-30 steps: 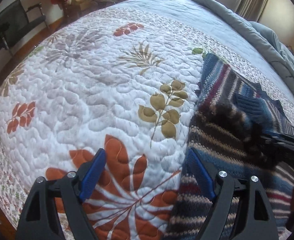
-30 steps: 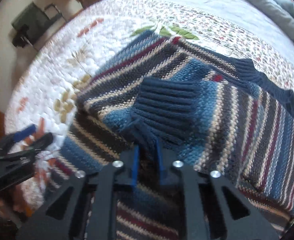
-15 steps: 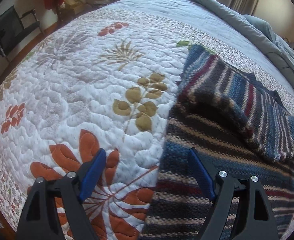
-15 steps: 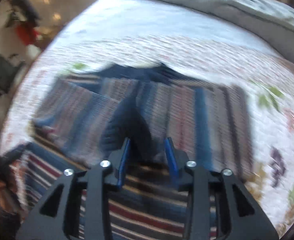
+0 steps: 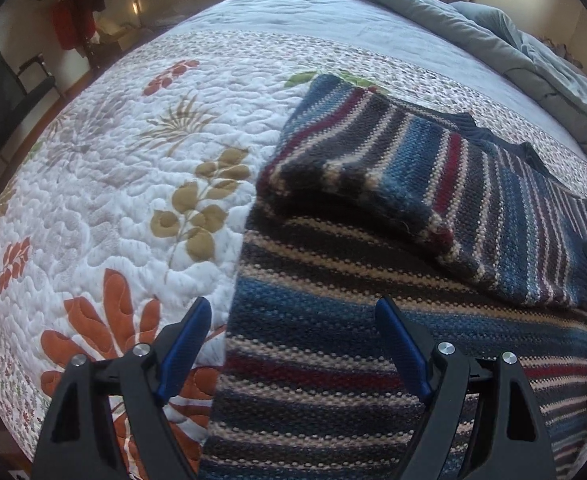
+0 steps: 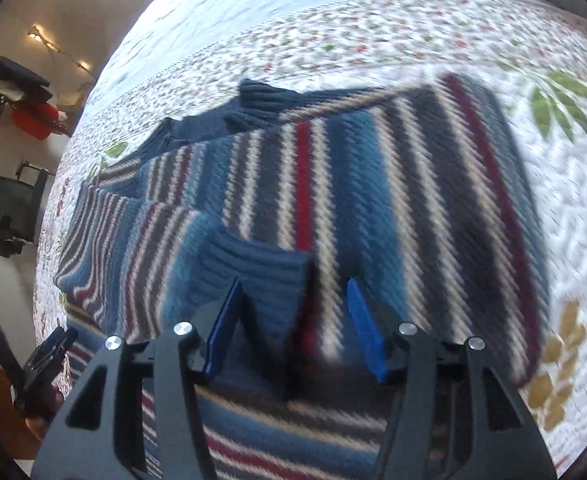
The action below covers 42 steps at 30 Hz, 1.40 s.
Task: Fold small clothes
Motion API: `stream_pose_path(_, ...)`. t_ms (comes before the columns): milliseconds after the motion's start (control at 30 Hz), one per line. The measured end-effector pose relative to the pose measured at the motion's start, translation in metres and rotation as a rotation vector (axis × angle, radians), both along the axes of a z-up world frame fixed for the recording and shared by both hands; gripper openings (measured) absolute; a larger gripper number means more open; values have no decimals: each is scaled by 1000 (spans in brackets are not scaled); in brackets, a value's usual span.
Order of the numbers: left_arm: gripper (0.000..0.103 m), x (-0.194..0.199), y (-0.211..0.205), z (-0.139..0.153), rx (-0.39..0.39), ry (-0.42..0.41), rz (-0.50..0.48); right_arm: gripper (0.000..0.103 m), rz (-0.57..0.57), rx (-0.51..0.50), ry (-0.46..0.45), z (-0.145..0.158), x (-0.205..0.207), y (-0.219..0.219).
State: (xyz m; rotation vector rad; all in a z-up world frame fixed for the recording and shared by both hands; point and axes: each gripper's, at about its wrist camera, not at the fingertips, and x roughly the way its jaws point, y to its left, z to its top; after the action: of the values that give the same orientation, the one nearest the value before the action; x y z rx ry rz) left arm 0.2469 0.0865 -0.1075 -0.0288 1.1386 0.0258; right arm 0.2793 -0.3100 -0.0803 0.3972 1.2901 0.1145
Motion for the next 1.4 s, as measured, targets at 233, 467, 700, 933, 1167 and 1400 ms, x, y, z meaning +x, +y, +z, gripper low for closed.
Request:
stream_pose_path(233, 85, 10, 0, -14, -12, 16, 20, 7, 136, -43, -63, 17, 6, 36)
stream_pose_path(467, 88, 14, -5, -13, -28, -56, 65, 6, 92, -54, -356, 95, 36, 26)
stream_pose_path(700, 93, 18, -19, -24, 48, -67, 58, 10, 13, -166, -51, 21, 68, -1)
stream_pose_path(933, 93, 10, -16, -19, 50, -55, 10, 40, -41, -72, -38, 4, 40, -21)
stream_pose_path(1167, 93, -4, -28, -18, 91, -61, -26, 14, 15, -45, -6, 0, 26, -10)
stream_pose_path(1400, 97, 2, -23, -25, 77, -31, -7, 9, 11, -120, 30, -7, 8, -14)
